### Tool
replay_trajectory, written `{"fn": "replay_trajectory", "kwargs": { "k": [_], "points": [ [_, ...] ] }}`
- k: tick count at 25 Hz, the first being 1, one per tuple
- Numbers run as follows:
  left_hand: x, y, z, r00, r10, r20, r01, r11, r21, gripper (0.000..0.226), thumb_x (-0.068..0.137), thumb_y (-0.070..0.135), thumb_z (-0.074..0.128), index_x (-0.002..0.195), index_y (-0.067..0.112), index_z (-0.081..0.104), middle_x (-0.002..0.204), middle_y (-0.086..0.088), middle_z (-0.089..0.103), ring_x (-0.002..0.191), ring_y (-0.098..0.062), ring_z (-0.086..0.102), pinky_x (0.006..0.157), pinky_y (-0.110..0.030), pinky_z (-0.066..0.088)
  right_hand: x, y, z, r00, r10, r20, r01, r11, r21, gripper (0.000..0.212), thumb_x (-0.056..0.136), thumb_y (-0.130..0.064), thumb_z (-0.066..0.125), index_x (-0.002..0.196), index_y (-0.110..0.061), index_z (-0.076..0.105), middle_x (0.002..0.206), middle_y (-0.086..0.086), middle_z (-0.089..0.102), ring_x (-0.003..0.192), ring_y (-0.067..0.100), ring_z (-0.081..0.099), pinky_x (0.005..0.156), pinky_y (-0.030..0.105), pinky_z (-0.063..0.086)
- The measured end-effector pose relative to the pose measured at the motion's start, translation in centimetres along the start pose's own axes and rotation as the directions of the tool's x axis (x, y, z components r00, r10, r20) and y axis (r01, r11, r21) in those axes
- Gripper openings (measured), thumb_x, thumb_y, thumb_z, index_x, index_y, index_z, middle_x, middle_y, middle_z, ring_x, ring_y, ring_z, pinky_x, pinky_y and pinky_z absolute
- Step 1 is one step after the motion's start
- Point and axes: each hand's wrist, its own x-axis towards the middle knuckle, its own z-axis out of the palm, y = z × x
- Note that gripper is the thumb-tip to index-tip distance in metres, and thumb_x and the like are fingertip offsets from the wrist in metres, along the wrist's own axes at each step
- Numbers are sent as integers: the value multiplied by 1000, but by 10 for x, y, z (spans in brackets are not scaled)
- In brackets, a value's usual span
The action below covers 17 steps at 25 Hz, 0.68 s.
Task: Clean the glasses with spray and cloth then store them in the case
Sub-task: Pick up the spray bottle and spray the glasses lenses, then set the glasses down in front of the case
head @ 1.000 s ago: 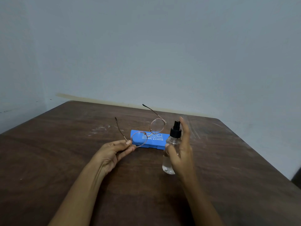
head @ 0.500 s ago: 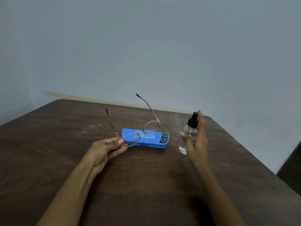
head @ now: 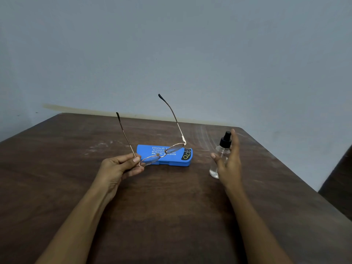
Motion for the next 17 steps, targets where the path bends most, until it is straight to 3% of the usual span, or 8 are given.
{"fn": "replay_trajectory", "kwargs": {
  "k": [3, 5, 7, 9, 11, 13, 15, 17],
  "points": [
    [1, -2, 0, 1000, 24, 8, -24, 999, 22, 28, 83, -5, 53, 111, -7, 56, 47, -1, 68, 46, -8, 65, 47, -11, 52, 0, 0, -2, 1000, 11, 2, -11, 1000, -11, 86, 81, 2, 62, 131, -48, 13, 139, 10, 45, 118, 23, 50, 91, 29, 41],
    [2, -3, 0, 999, 47, 11, -47, 998, 43, 30, 83, -5, 53, 112, -9, 55, 47, 0, 68, 46, -7, 65, 48, -11, 52, -2, 0, -2, 998, 65, 21, -64, 998, -20, 88, 80, -1, 65, 138, -41, 12, 135, 10, 49, 110, 19, 53, 88, 27, 38],
    [3, -5, 0, 997, 75, 15, -76, 995, 66, 31, 82, -5, 54, 113, -10, 54, 47, 1, 68, 46, -7, 65, 48, -10, 52, -4, -3, -3, 997, 73, -32, -74, 997, -15, 85, 78, -15, 70, 140, -36, 16, 135, 10, 47, 115, 20, 49, 91, 28, 35],
    [2, -7, 0, 994, 105, 17, -106, 990, 93, 32, 82, -6, 54, 113, -12, 54, 46, 2, 67, 45, -7, 65, 48, -10, 52, -8, -9, -5, 978, -77, -192, 54, 991, -123, 68, 79, -35, 60, 138, -24, 28, 133, 7, 46, 120, 19, 40, 97, 29, 29],
    [2, -8, 1, 990, 140, 13, -141, 983, 119, 31, 81, -7, 55, 112, -12, 54, 47, 3, 68, 46, -7, 65, 49, -10, 52, -14, -19, -5, 914, -306, -265, 240, 937, -255, 46, 86, -31, 46, 127, -10, 45, 116, 1, 50, 106, 9, 42, 93, 24, 30],
    [3, -9, 0, 984, 178, 8, -178, 974, 144, 30, 81, -7, 55, 110, -10, 56, 47, 3, 68, 46, -6, 65, 50, -11, 53, -20, -30, 3, 924, -339, -175, 310, 935, -174, 31, 89, -20, 45, 114, -6, 57, 102, 2, 52, 87, -5, 45, 79, 12, 37],
    [3, -9, 0, 975, 221, 8, -219, 961, 172, 28, 80, -7, 56, 109, -7, 58, 47, 4, 68, 46, -6, 65, 50, -11, 53, -24, -34, 17, 976, -217, 8, 217, 975, -49, 25, 91, -14, 50, 112, -6, 61, 100, 9, 57, 82, -11, 51, 70, 2, 39],
    [2, -10, 1, 967, 256, 9, -253, 948, 194, 27, 80, -7, 56, 107, -4, 59, 46, 5, 67, 46, -5, 64, 50, -11, 52, -25, -31, 26, 981, -90, 174, 92, 996, -7, 26, 91, -11, 54, 116, -7, 60, 103, 7, 61, 84, -10, 55, 72, 1, 40]
  ]
}}
